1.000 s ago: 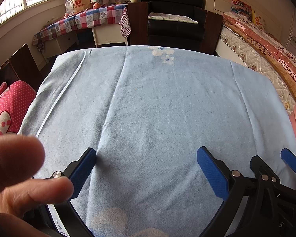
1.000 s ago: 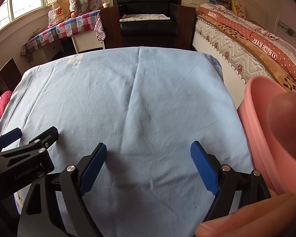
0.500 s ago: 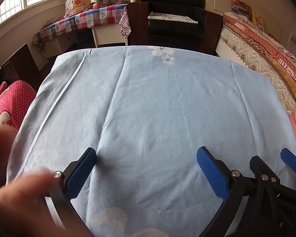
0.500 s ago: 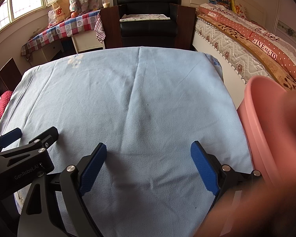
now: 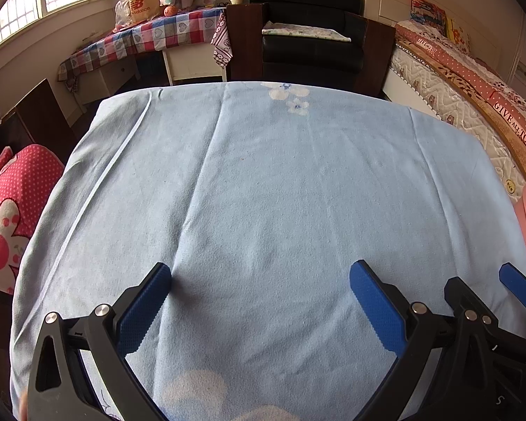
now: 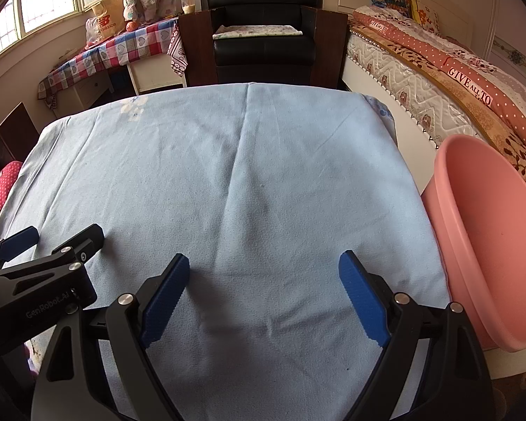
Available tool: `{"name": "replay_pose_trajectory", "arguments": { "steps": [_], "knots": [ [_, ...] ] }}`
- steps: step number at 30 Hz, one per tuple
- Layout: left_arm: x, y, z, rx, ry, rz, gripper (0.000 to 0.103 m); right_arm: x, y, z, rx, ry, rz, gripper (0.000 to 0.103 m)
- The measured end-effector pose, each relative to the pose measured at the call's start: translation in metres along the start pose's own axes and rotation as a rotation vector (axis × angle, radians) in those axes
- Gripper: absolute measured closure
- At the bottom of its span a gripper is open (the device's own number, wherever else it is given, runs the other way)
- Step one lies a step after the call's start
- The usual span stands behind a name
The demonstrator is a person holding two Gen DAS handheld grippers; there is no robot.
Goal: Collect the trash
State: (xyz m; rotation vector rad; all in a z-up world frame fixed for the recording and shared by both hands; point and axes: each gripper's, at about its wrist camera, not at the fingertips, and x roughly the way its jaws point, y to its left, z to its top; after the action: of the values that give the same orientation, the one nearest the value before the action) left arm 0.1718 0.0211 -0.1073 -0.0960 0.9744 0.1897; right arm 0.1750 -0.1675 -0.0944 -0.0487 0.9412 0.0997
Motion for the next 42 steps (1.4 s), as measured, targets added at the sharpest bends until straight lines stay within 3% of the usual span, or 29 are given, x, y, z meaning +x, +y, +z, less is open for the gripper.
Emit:
{"name": "replay_pose_trajectory", "arguments": {
  "steps": [14,16,17,18,20,30,36,42],
  "knots": [
    [0.001,0.000,0.002,-0.034,-0.002,0.021,0.004,0.001,0.000,0.001,0.000,0.000,0.000,0.015],
    [-0.006,0.002,0.001,-0.049,-0.034,0.032,0.026,0.001,0.001,0.000,-0.004,0.001,0.003,0.013],
    [-0.011,0.002,0.000,-0.056,-0.052,0.028,0.047,0.001,0.002,0.000,-0.008,0.002,0.000,0.013],
    [-0.017,0.004,-0.002,-0.066,-0.069,0.016,0.049,0.001,0.001,0.000,-0.015,0.007,0.007,0.014],
    [-0.032,0.008,-0.002,-0.078,-0.088,-0.007,0.049,-0.002,-0.001,-0.001,-0.008,0.014,0.003,0.014],
    [-0.114,-0.007,-0.006,-0.007,-0.204,-0.070,0.053,-0.098,-0.012,-0.009,0.022,-0.247,0.030,0.014],
    [-0.150,-0.019,-0.012,0.029,-0.270,-0.068,0.053,-0.127,-0.017,-0.011,0.039,-0.303,0.050,0.014],
    [-0.164,-0.023,-0.014,0.025,-0.285,-0.073,0.053,-0.139,-0.019,-0.012,0.038,-0.328,0.049,0.014]
  ]
}}
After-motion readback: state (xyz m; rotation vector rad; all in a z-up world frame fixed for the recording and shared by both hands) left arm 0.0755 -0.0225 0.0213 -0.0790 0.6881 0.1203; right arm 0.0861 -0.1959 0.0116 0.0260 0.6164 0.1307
